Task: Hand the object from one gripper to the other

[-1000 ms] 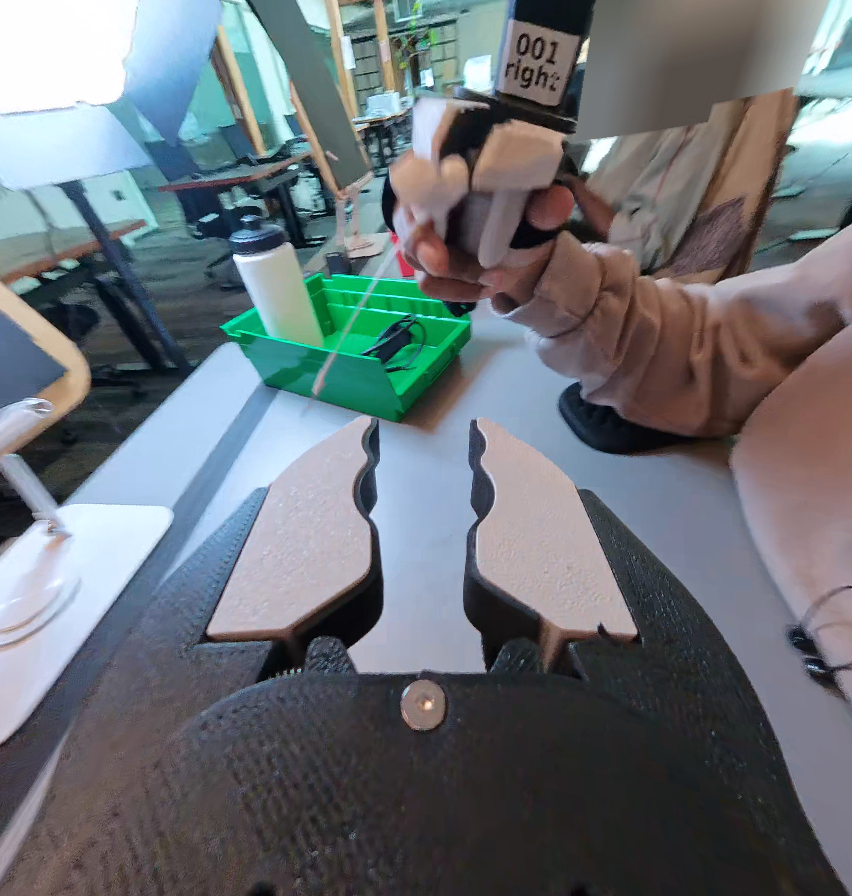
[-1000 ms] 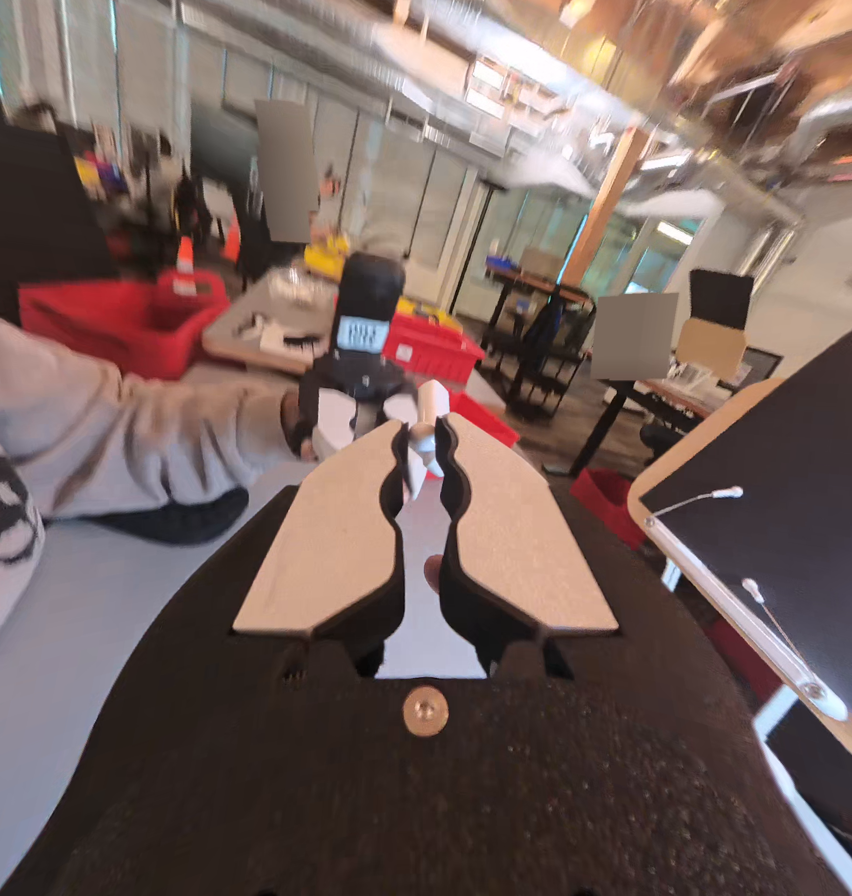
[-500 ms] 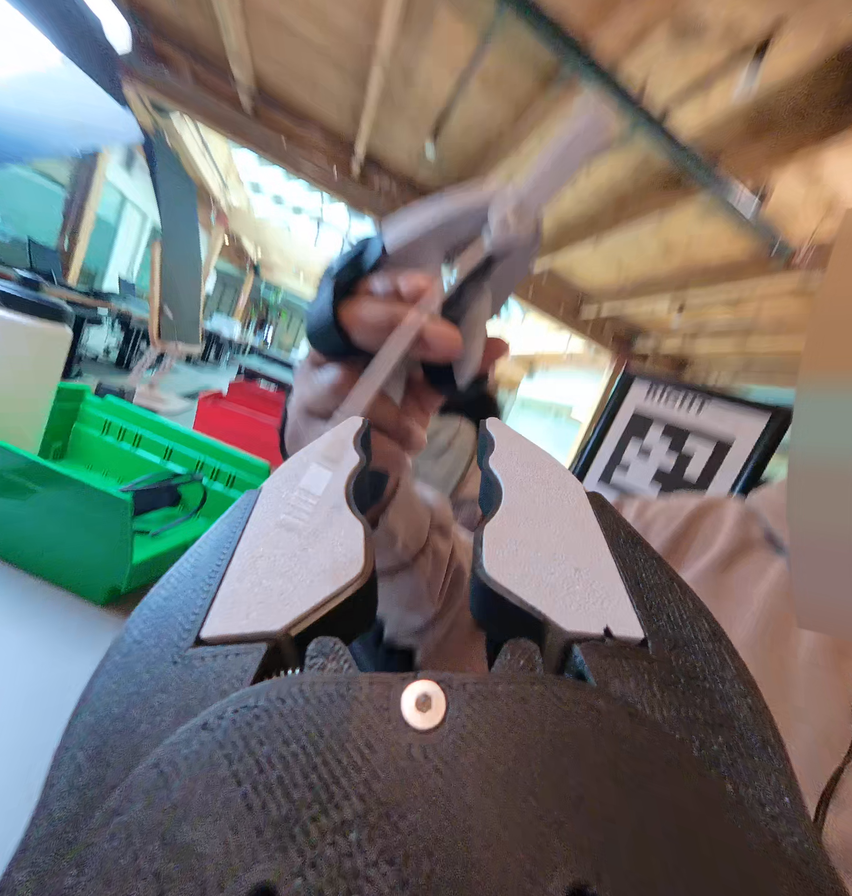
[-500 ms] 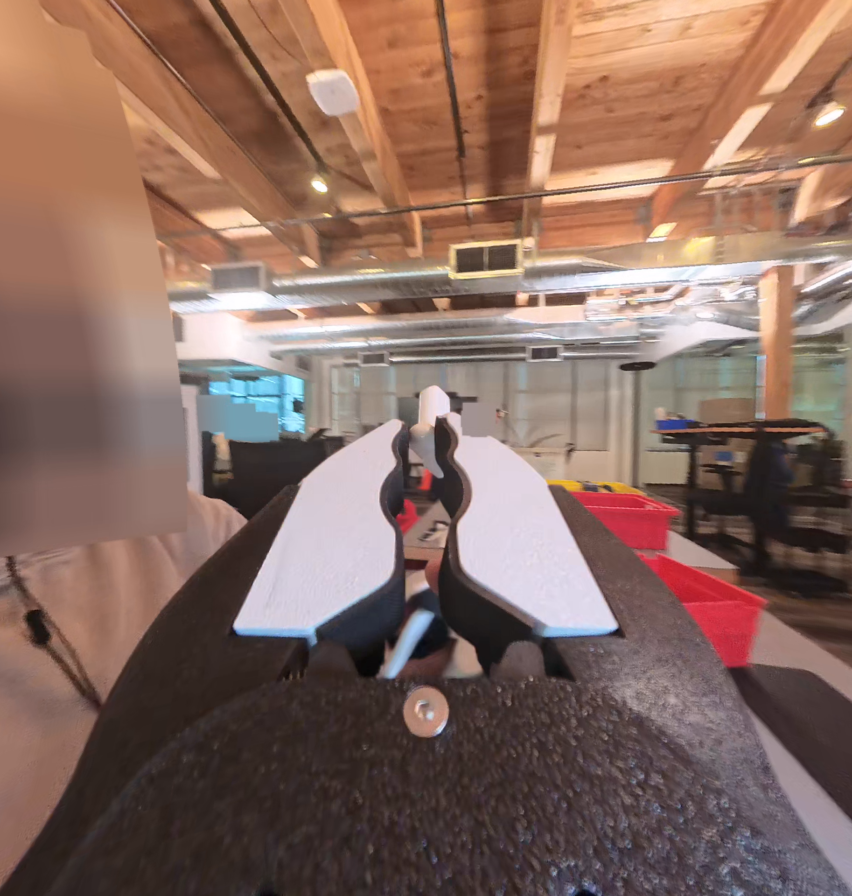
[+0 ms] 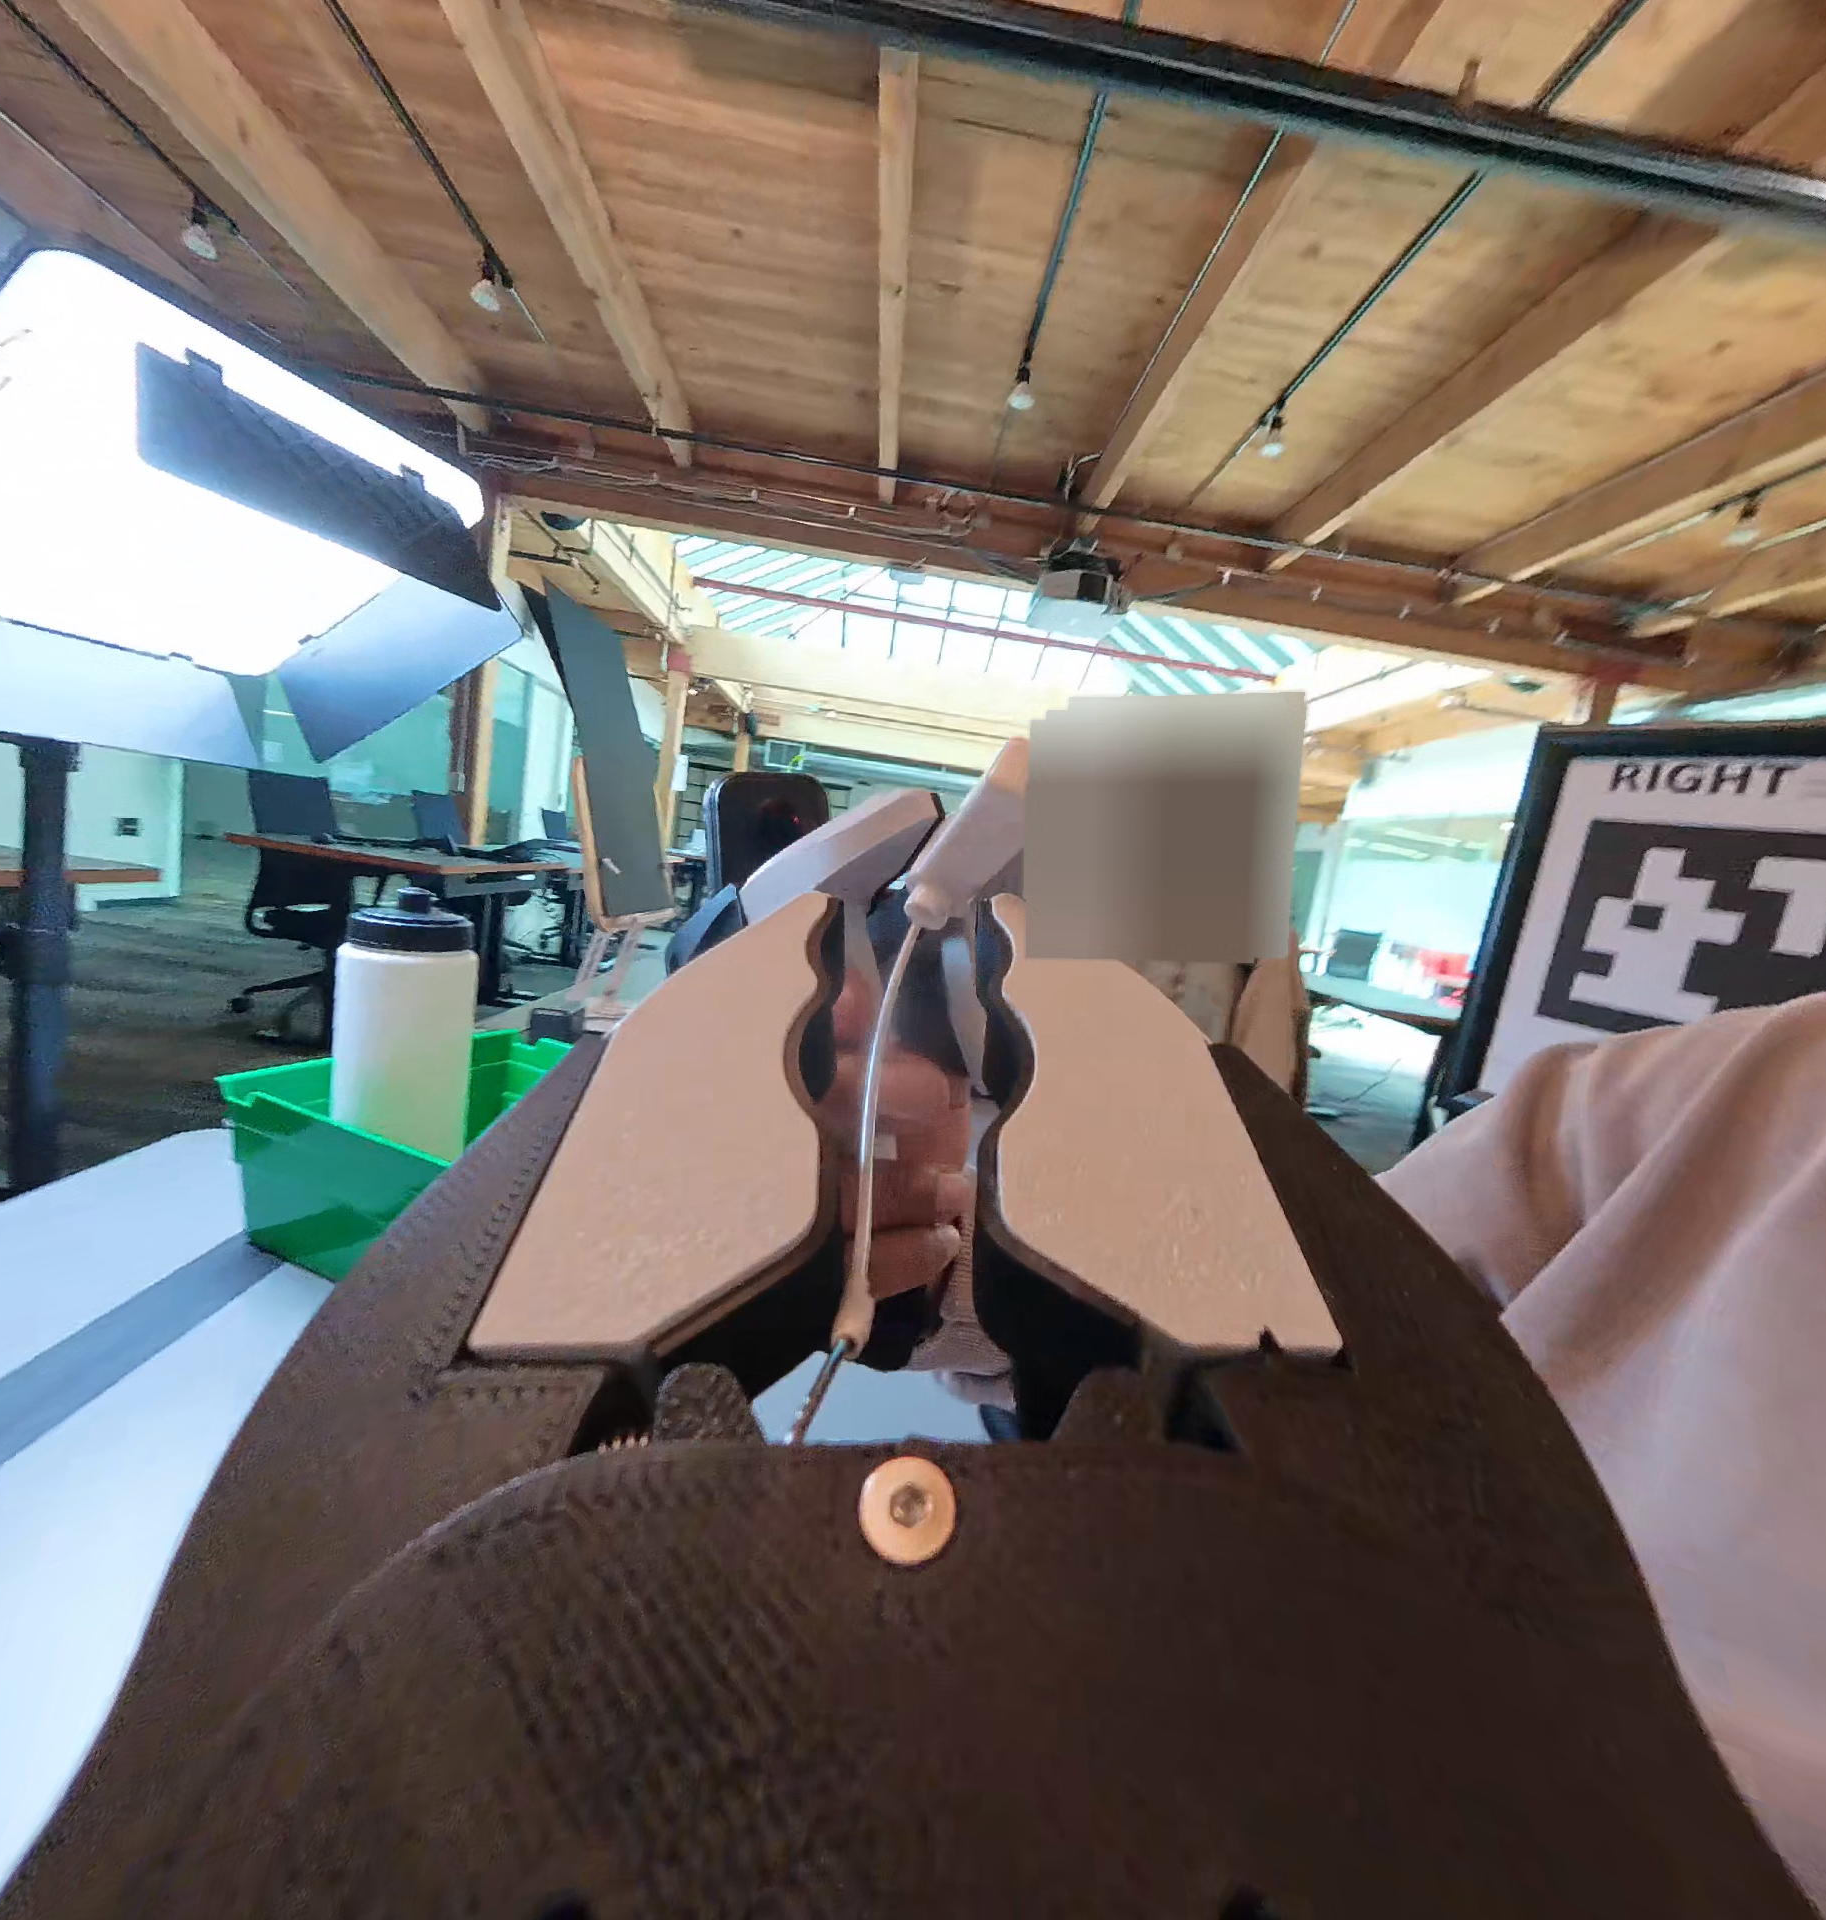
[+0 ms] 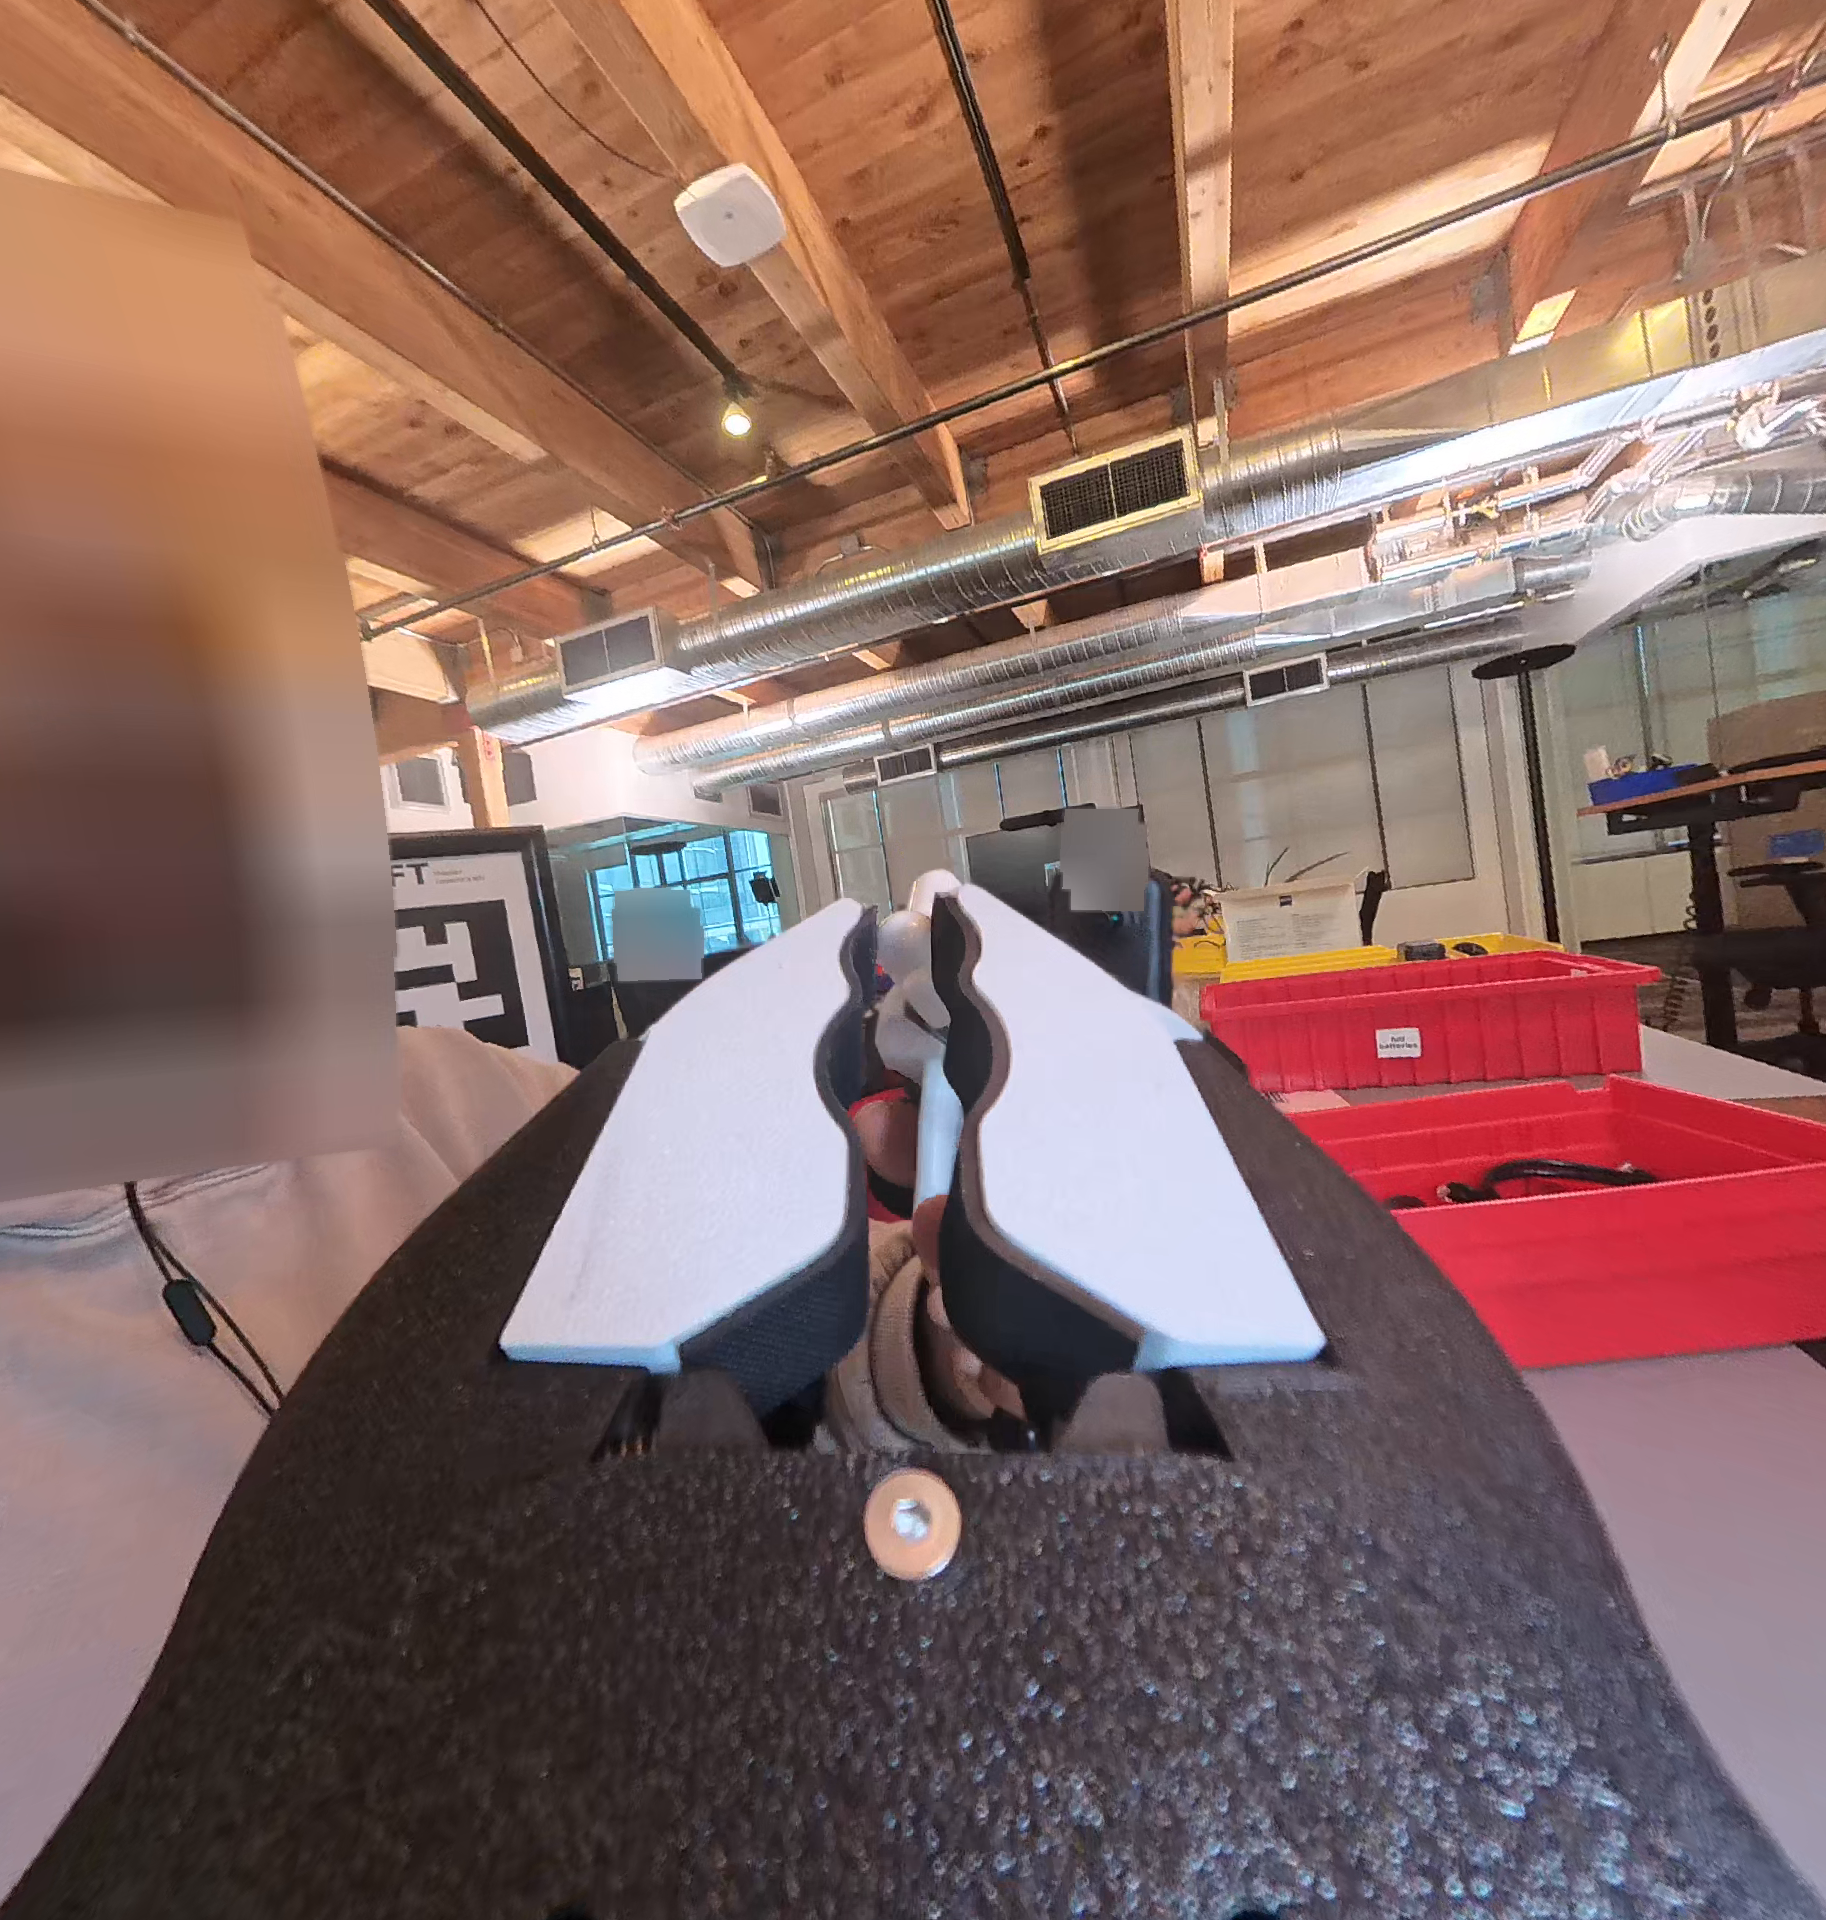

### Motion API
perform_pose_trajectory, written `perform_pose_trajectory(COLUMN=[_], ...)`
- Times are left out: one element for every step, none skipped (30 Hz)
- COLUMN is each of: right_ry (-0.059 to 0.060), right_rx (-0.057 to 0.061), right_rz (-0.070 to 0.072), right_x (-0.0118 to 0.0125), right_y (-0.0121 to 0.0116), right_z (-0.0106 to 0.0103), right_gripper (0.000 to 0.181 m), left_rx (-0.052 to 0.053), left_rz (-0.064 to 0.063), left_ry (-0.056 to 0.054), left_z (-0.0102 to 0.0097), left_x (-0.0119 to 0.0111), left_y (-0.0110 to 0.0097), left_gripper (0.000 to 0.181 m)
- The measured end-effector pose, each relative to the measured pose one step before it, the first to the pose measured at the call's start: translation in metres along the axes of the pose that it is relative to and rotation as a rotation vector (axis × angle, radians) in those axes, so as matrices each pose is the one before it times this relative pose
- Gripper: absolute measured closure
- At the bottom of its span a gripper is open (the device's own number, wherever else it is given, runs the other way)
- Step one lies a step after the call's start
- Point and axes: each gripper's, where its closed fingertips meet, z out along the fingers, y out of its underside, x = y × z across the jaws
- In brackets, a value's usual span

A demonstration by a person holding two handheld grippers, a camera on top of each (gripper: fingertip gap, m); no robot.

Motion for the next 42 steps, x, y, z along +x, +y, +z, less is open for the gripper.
perform_pose_trajectory(right_ry=[0.0032,0.0049,0.0072,0.0058,0.0066,0.0086,0.0084,0.0047,0.0109,0.0198,0.0294,0.0442,0.0452,0.0397,0.0385,0.0383,0.0339,0.0259,0.0206,0.0176,0.0079,0.0026,0.0044,-0.0065,-0.0119,-0.0111,-0.0087,0.0006,0.0148,0.0143,0.0087,0.0024,-0.0073,-0.0028,-0.0011,-0.0043,-0.0046,-0.0054,-0.0016,-0.0026,0.0011,0.0065], right_rx=[-0.0122,-0.0084,-0.0070,-0.0053,-0.0120,-0.0179,-0.0075,-0.0111,-0.0191,-0.0279,-0.0397,-0.0502,-0.0549,-0.0572,-0.0557,-0.0488,-0.0424,-0.0440,-0.0522,-0.0607,-0.0524,-0.0331,-0.0238,-0.0075,-0.0043,-0.0067,-0.0155,-0.0177,-0.0093,0.0024,0.0131,0.0207,0.0235,0.0296,0.0332,0.0360,0.0451,0.0508,0.0529,0.0535,0.0525,0.0660], right_rz=[-0.0023,-0.0005,-0.0017,-0.0010,-0.0008,-0.0061,-0.0038,0.0003,-0.0038,-0.0170,-0.0282,-0.0409,-0.0550,-0.0571,-0.0546,-0.0553,-0.0551,-0.0470,-0.0385,-0.0355,-0.0329,-0.0200,-0.0015,0.0092,0.0052,0.0024,-0.0026,-0.0108,-0.0194,-0.0160,-0.0004,0.0097,0.0119,0.0117,0.0138,0.0207,0.0220,0.0225,0.0217,0.0196,0.0177,0.0140], right_x=[0.00097,0.00133,0.00166,0.00139,0.00166,0.00169,0.00150,0.00127,0.00198,0.00268,0.00331,0.00427,0.00323,0.00162,0.00097,0.00063,-0.00004,-0.00074,-0.00108,-0.00107,-0.00215,-0.00189,-0.00030,-0.00070,-0.00120,-0.00131,-0.00106,-0.00010,0.00147,0.00137,0.00125,0.00110,0.00030,0.00113,0.00187,0.00178,0.00183,0.00144,0.00174,0.00132,0.00168,0.00236], right_y=[0.00255,0.00186,0.00151,0.00126,0.00213,0.00297,0.00126,0.00113,0.00142,0.00188,0.00238,0.00248,0.00207,0.00140,0.00100,0.00035,0.00054,0.00205,0.00472,0.00761,0.00821,0.00655,0.00579,0.00356,0.00322,0.00298,0.00305,0.00241,0.00041,-0.00138,-0.00306,-0.00416,-0.00417,-0.00473,-0.00519,-0.00589,-0.00758,-0.00871,-0.00924,-0.00931,-0.00913,-0.01095], right_z=[0.00021,-0.00011,-0.00032,-0.00043,-0.00023,0.00013,-0.00036,-0.00072,-0.00114,-0.00155,-0.00167,-0.00188,-0.00181,-0.00186,-0.00172,-0.00126,-0.00055,0.00081,0.00270,0.00448,0.00550,0.00572,0.00550,0.00375,0.00228,0.00151,0.00064,0.00004,-0.00044,-0.00089,-0.00124,-0.00186,-0.00265,-0.00348,-0.00429,-0.00490,-0.00526,-0.00549,-0.00523,-0.00481,-0.00509,-0.00549], right_gripper=[0.171,0.171,0.171,0.171,0.171,0.171,0.171,0.171,0.171,0.171,0.171,0.170,0.165,0.161,0.159,0.157,0.157,0.157,0.157,0.157,0.157,0.157,0.157,0.160,0.169,0.170,0.170,0.170,0.170,0.170,0.170,0.170,0.171,0.171,0.171,0.171,0.171,0.171,0.171,0.171,0.181,0.181], left_rx=[-0.0034,-0.0037,-0.0048,-0.0077,-0.0098,-0.0107,-0.0203,-0.0324,-0.0420,-0.0520,-0.0596,-0.0645,-0.0700,-0.0751,-0.0762,-0.0837,-0.0736,-0.0547,-0.0481,-0.0378,-0.0279,-0.0213,-0.0190,-0.0307,-0.0324,-0.0144,-0.0097,-0.0021,0.0104,0.0223,0.0312,0.0363,0.0362,0.0328,0.0317,0.0326,0.0335,0.0359,0.0386,0.0405,0.0338,0.0191], left_rz=[0.0310,0.0308,0.0327,0.0339,0.0359,0.0381,0.0386,0.0380,0.0365,0.0369,0.0400,0.0466,0.0525,0.0533,0.0518,0.0488,0.0480,0.0417,0.0239,0.0116,0.0088,0.0081,0.0097,0.0165,0.0254,0.0174,0.0053,-0.0039,-0.0073,-0.0096,-0.0122,-0.0166,-0.0240,-0.0325,-0.0381,-0.0409,-0.0416,-0.0408,-0.0392,-0.0386,-0.0361,-0.0311], left_ry=[-0.0061,-0.0059,-0.0076,-0.0095,-0.0117,-0.0139,-0.0185,-0.0144,-0.0144,-0.0163,-0.0164,-0.0232,-0.0278,-0.0245,-0.0196,-0.0150,-0.0245,-0.0169,-0.0014,0.0031,0.0115,0.0173,0.0128,0.0036,-0.0016,0.0024,0.0126,0.0112,0.0004,-0.0044,-0.0027,-0.0024,0.0020,0.0062,0.0100,0.0147,0.0166,0.0146,0.0164,0.0189,0.0137,0.0066], left_z=[0.00001,-0.00008,-0.00030,-0.00041,-0.00049,-0.00075,-0.00078,-0.00052,-0.00047,-0.00033,-0.00036,-0.00068,-0.00101,-0.00092,-0.00056,0.00020,0.00073,0.00134,0.00226,0.00271,0.00293,0.00301,0.00290,0.00278,0.00225,0.00125,0.00118,0.00142,0.00128,0.00051,-0.00070,-0.00162,-0.00225,-0.00236,-0.00248,-0.00248,-0.00246,-0.00239,-0.00236,-0.00197,-0.00180,-0.00156], left_x=[0.00080,0.00079,0.00057,0.00042,0.00007,-0.00031,-0.00127,-0.00103,-0.00134,-0.00178,-0.00223,-0.00323,-0.00401,-0.00355,-0.00274,-0.00171,-0.00223,-0.00038,0.00192,0.00260,0.00386,0.00466,0.00390,0.00225,0.00125,0.00134,0.00204,0.00156,-0.00031,-0.00137,-0.00148,-0.00178,-0.00168,-0.00180,-0.00199,-0.00160,-0.00166,-0.00194,-0.00182,-0.00151,-0.00234,-0.00344], left_y=[-0.00057,-0.00056,-0.00070,-0.00071,-0.00075,-0.00095,0.00002,0.00131,0.00197,0.00308,0.00376,0.00428,0.00534,0.00637,0.00756,0.00917,0.00865,0.00669,0.00573,0.00430,0.00334,0.00283,0.00293,0.00470,0.00507,0.00257,0.00222,0.00145,0.00000,-0.00172,-0.00296,-0.00375,-0.00404,-0.00351,-0.00331,-0.00326,-0.00331,-0.00351,-0.00354,-0.00327,-0.00198,0.00044], left_gripper=[0.157,0.157,0.157,0.159,0.163,0.167,0.167,0.168,0.168,0.168,0.168,0.168,0.168,0.168,0.168,0.168,0.168,0.168,0.168,0.168,0.168,0.168,0.168,0.168,0.168,0.168,0.168,0.168,0.168,0.168,0.168,0.167,0.167,0.167,0.162,0.156,0.152,0.147,0.144,0.140,0.138,0.137])
